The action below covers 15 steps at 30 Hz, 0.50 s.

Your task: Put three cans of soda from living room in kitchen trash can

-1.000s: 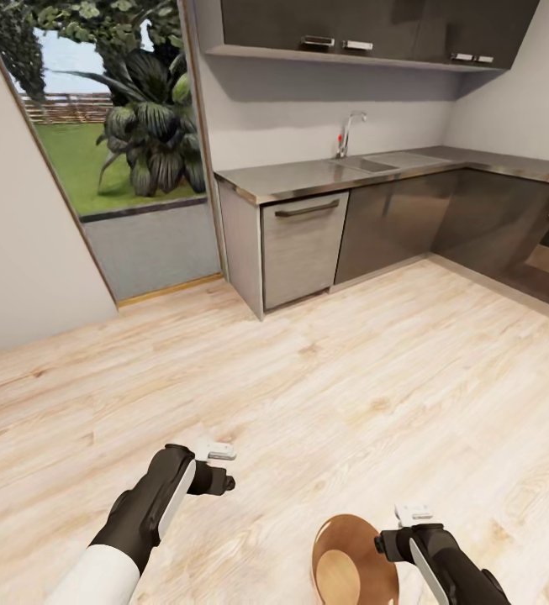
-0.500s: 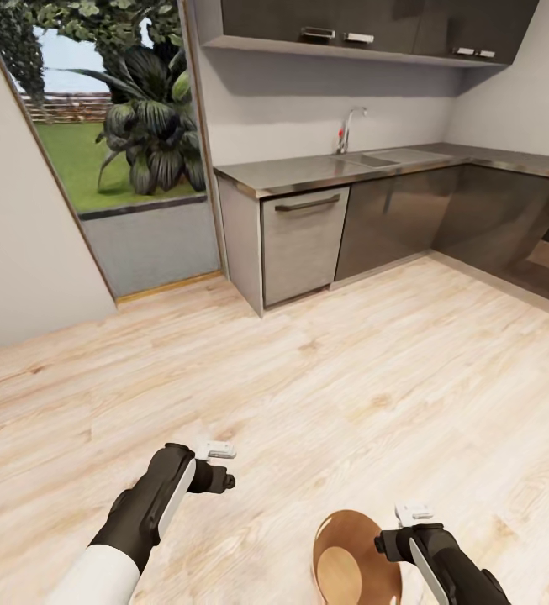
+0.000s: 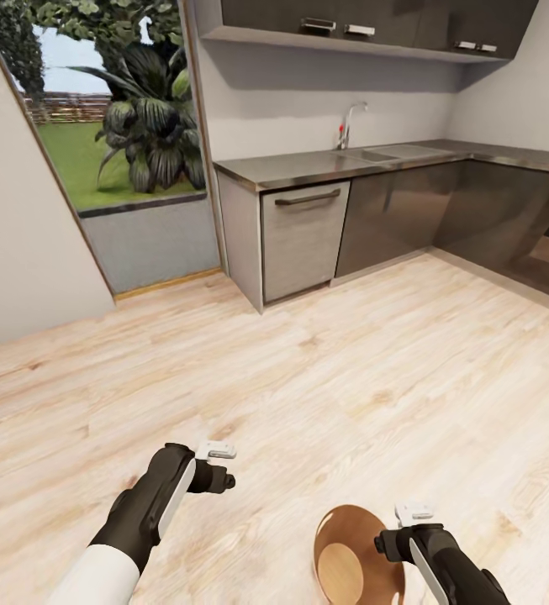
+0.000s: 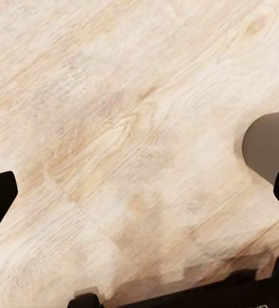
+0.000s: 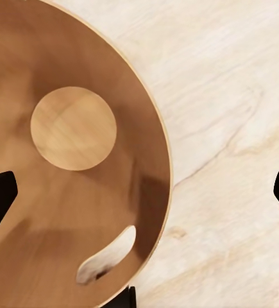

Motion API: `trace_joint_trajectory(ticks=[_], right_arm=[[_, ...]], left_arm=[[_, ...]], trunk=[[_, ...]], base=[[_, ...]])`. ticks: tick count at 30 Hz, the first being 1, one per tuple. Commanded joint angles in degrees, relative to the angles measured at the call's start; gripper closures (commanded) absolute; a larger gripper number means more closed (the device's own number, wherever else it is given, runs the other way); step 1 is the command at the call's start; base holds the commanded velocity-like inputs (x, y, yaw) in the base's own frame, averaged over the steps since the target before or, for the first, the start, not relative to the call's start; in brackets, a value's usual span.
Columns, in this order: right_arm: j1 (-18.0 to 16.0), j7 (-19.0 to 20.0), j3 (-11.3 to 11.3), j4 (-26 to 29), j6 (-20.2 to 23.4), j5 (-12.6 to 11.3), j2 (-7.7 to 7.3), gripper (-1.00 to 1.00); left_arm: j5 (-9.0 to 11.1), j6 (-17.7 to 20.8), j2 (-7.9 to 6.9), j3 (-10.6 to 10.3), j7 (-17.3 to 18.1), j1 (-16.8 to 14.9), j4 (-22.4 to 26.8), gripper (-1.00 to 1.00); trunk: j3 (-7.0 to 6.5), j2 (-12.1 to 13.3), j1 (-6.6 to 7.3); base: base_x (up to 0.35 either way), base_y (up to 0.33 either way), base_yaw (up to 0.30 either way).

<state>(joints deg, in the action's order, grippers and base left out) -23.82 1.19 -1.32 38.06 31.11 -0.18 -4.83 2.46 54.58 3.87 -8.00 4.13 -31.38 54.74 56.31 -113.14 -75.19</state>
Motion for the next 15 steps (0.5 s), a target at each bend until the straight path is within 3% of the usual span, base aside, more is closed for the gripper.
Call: trace_joint_trajectory(ticks=[1, 15], right_arm=[[0.0, 0.01, 0.0, 0.0, 0.0, 0.0, 0.0, -1.0], [0.0, 0.01, 0.0, 0.0, 0.0, 0.0, 0.0, -1.0]], left_arm=[[0.01, 0.0, 0.0, 0.0, 0.0, 0.0, 0.0, -1.0], [0.01, 0.0, 0.0, 0.0, 0.0, 0.0, 0.0, -1.0]], trunk=[[0.18, -0.42, -0.23], [2.7, -6.03, -3.3]], base=[[0.0, 0.0, 0.0], [0.0, 0.0, 0.0]])
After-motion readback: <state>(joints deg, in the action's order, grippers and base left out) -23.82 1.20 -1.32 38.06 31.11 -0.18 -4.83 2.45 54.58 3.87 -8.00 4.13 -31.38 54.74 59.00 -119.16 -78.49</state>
